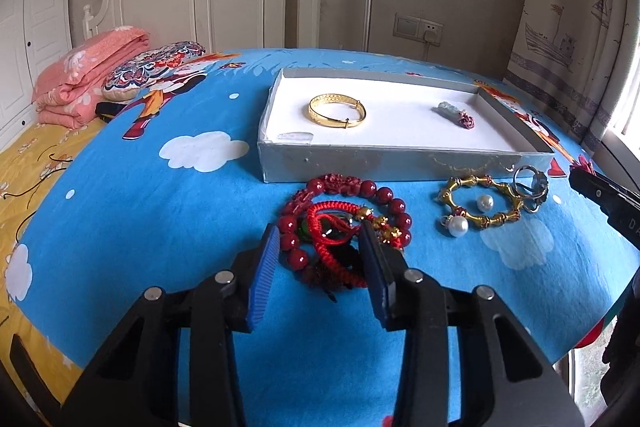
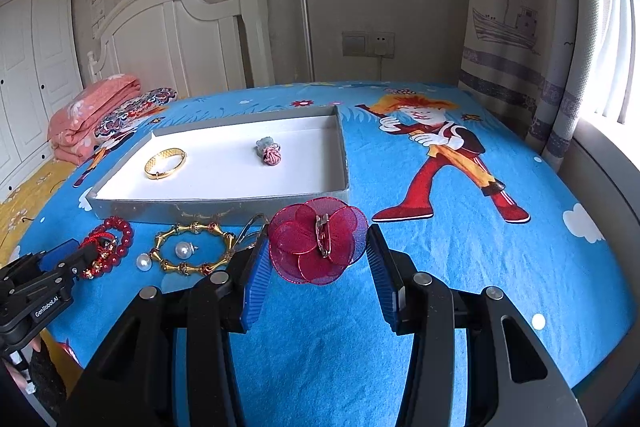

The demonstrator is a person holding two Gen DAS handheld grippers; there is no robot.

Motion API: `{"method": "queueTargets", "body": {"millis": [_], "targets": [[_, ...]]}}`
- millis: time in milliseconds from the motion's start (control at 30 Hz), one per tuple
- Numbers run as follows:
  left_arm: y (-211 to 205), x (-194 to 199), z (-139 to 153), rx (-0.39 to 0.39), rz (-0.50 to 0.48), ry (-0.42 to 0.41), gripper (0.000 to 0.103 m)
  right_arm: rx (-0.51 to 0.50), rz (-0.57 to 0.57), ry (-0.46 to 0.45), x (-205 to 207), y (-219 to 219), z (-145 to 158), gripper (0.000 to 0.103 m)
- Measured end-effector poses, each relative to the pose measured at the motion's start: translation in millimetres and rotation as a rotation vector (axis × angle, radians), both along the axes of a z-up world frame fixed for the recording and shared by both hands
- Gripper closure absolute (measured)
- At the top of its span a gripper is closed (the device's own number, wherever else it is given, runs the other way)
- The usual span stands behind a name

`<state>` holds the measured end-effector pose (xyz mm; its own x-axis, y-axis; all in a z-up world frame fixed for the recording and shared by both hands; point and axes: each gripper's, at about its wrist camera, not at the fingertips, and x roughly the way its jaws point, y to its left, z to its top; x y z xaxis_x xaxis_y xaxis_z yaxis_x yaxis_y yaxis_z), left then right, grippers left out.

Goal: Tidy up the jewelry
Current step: 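Grasp the red string bracelet with the left tool while the right tool holds the brooch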

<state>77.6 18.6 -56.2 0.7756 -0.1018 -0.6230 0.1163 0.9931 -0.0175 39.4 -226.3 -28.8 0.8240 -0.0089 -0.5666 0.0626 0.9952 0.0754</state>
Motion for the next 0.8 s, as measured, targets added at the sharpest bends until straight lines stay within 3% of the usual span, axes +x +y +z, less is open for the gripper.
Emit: {"method": "queueTargets", "body": {"millis": [33,67,133,400,800], "targets": [[-1.4,-1.2,-0.2,0.021,-0.005,-0.004,0.074,-0.001,0.000,0.002,0.2,0.4,-0.6,0.059],[-1.8,-2.8,0.0,0.032,-0.007,-0.011,0.086,0.000,0.000,0.002,0.2,0.5,-1.1,0.059],[0.0,-7.2,3.7,0.025,-0.007,-0.026,0.096,-0.002,0.003,0.001,0.2,1.2,-1.4,0.059],[-3.5,-29.8,34.4,-0.021,-0.056,-0.121,0.096,-0.002,0.008,-0.017,-3.0,4.8,2.5,0.059],[-3.9,-43.8,58.8,-0.074,-0.069,-0.165,0.096,-0.017,0.070,-0.052,-22.3,25.7,18.5,0.059]]}}
